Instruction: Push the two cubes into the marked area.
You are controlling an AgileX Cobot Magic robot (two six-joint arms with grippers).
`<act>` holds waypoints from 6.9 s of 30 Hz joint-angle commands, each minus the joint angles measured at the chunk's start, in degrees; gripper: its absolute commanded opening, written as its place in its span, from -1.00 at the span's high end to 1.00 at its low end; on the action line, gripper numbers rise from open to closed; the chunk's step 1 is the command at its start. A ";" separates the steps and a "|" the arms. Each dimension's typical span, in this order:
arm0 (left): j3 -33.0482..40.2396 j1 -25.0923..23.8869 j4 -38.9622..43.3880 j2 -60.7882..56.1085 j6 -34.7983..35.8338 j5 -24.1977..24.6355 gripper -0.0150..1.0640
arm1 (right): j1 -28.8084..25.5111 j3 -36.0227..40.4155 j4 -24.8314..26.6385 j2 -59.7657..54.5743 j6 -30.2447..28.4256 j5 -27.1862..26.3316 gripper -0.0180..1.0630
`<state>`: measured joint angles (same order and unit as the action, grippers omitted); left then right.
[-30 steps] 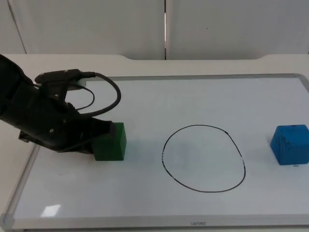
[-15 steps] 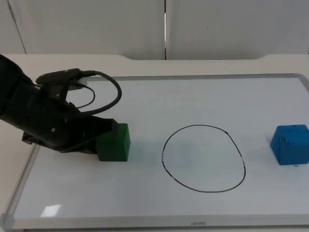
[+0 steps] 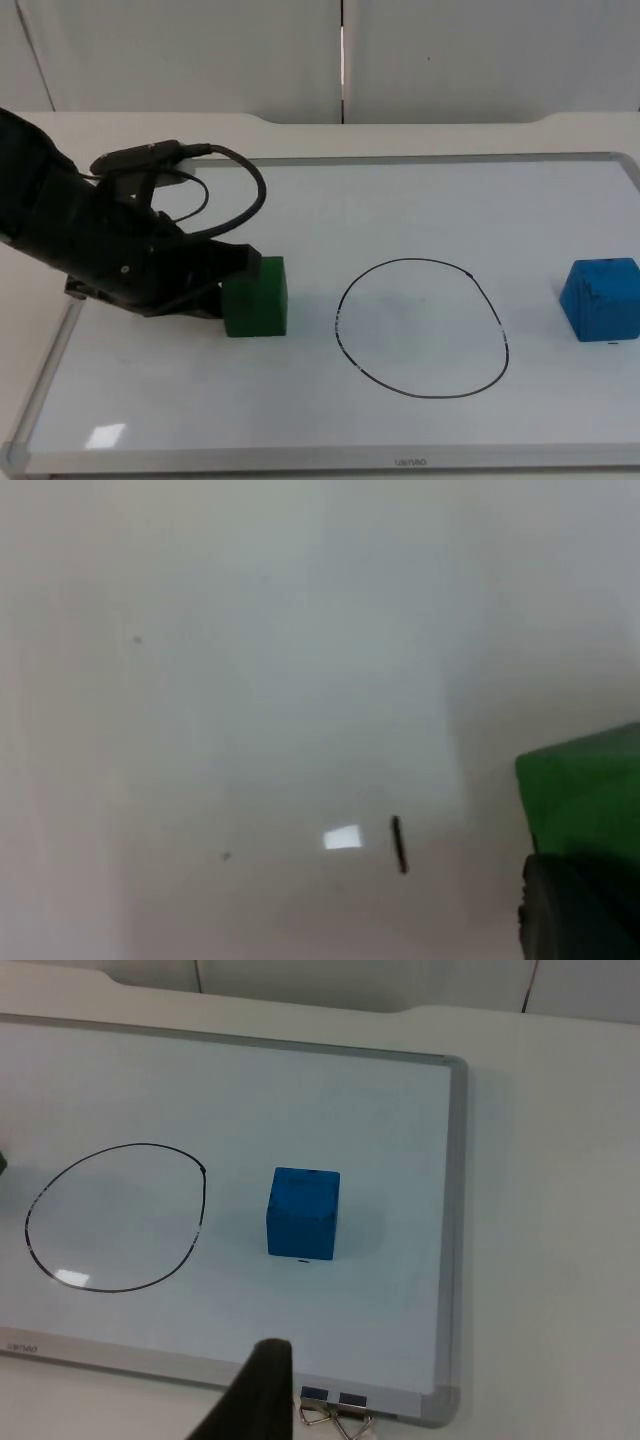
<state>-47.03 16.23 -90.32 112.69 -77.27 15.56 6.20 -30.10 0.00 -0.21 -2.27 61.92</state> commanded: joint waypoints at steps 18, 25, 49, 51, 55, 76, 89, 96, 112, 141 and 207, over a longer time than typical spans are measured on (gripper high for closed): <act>-1.90 2.13 -2.33 -0.02 -0.87 2.08 0.98 | -0.23 0.55 0.00 0.21 -0.15 -0.08 -0.98; -1.90 3.15 -2.58 -0.02 -0.87 2.11 0.98 | -0.23 0.55 0.00 0.21 -0.15 -0.08 -0.98; -2.58 6.76 -2.85 -0.02 -0.63 2.75 0.98 | -0.23 0.55 0.00 0.21 -0.15 -0.08 -0.98; -2.46 6.76 -2.85 -0.02 -0.35 3.77 0.98 | -0.23 0.55 0.00 0.21 -0.15 -0.08 -0.98; -2.46 7.16 -3.01 -0.02 -0.35 3.41 0.98 | -0.23 0.55 0.00 0.21 -0.15 -0.08 -0.98; -2.36 7.89 -0.28 0.02 3.22 7.33 0.98 | -0.23 0.55 0.00 0.21 -0.15 -0.08 -0.98; -2.76 10.13 -4.07 0.22 0.50 6.00 0.98 | -0.23 0.55 0.00 0.21 -0.15 -0.08 -0.98; -3.54 10.13 -4.98 0.25 -0.02 6.60 0.98 | -0.23 0.55 0.00 0.21 -0.15 -0.08 -0.98; -3.54 11.70 -6.45 1.44 -1.30 6.18 0.98 | -0.23 0.55 0.00 0.21 -0.15 -0.08 -0.98; -5.64 12.45 -9.63 2.22 -6.87 8.65 0.98 | -0.23 0.55 0.00 0.21 -0.15 -0.08 -0.98; 4.50 12.41 85.95 -101.49 70.73 46.52 0.98 | -0.23 0.55 2.92 0.21 0.30 -0.08 -0.98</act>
<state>-42.74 28.42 -4.76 11.97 -6.97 61.44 6.20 -30.10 2.46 -0.21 -2.15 62.03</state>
